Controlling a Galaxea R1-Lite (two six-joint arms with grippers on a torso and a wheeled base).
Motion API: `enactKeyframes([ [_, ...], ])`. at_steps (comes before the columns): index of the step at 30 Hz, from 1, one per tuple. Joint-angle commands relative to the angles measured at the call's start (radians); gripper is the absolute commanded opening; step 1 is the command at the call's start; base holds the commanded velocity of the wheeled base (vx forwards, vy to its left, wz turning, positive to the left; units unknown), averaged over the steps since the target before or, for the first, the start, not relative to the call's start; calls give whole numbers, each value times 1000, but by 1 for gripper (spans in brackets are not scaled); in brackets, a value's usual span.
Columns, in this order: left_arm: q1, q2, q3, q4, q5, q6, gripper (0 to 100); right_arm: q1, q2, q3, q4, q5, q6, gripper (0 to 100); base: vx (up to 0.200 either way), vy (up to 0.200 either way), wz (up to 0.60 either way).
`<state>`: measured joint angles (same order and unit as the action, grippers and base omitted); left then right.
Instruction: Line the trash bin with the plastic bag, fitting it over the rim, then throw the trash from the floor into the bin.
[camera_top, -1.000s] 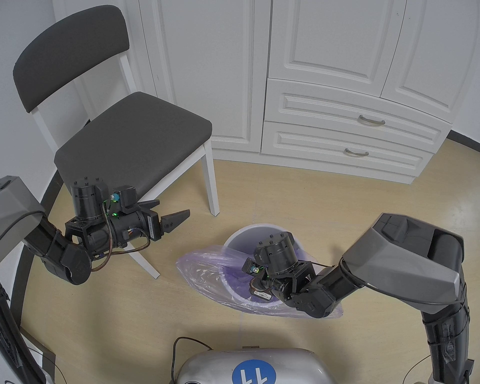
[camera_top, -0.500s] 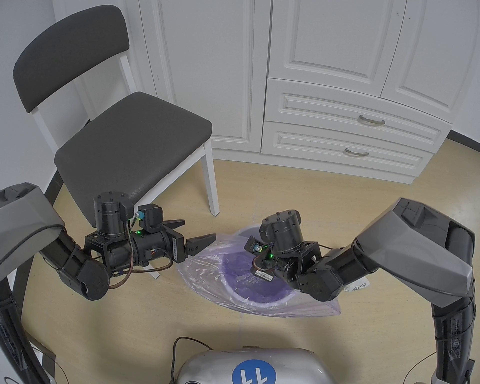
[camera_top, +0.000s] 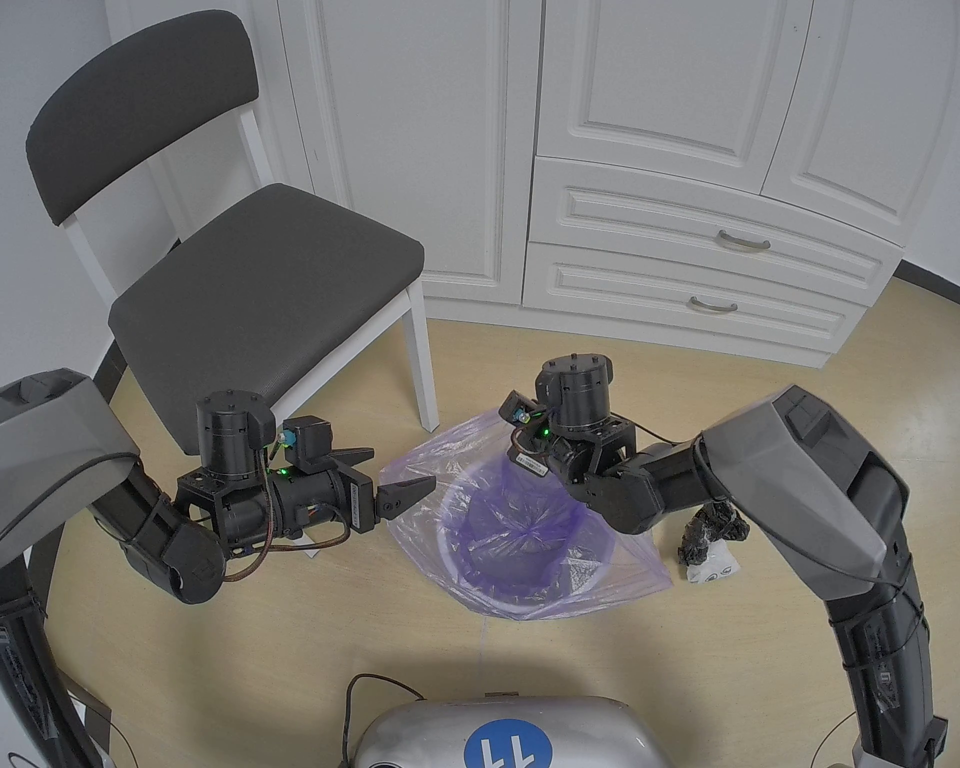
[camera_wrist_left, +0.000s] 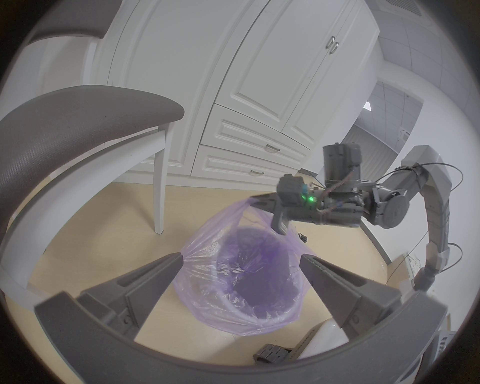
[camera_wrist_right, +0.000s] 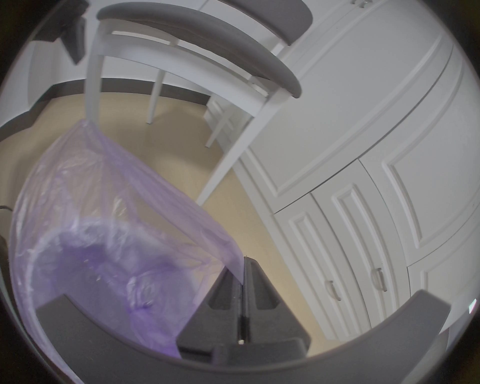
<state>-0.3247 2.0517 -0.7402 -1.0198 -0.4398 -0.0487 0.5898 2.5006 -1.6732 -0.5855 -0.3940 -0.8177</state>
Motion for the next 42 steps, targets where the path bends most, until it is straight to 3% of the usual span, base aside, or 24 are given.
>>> enactKeyframes([
  [1,-1,15,-2,-2,1,0,100,-31,147,-169,-22,-31,-18,0,0,0,0],
  [10,-1,15,-2,-2,1,1,100,-44,244,-327,-125,-32,-135,0,0,0,0],
  [15,-1,19,1,-2,1,36,100,-36,231,-327,-117,-32,-144,0,0,0,0],
  [16,-1,22,1,-2,1,43,100,-31,224,-327,-115,-32,-140,100,0,0,0],
  [22,-1,24,2,-6,1,46,100,-1,43,-135,-19,-31,-123,100,0,0,0],
  [27,-1,22,2,-6,1,47,100,47,-128,-34,165,-31,34,100,0,0,0],
  [28,-1,22,2,-6,1,47,100,47,-128,-34,165,-31,34,100,0,0,0],
  [33,-1,19,4,-6,1,47,100,85,-266,9,463,-35,324,100,0,0,0],
  [37,-1,19,4,-6,1,47,100,85,-296,18,604,-77,480,100,0,0,0],
  [39,-1,22,4,-6,1,47,100,79,-307,33,725,-98,615,100,0,0,0],
  [42,-1,22,4,-6,1,47,100,73,-307,56,823,-103,736,100,0,0,0],
])
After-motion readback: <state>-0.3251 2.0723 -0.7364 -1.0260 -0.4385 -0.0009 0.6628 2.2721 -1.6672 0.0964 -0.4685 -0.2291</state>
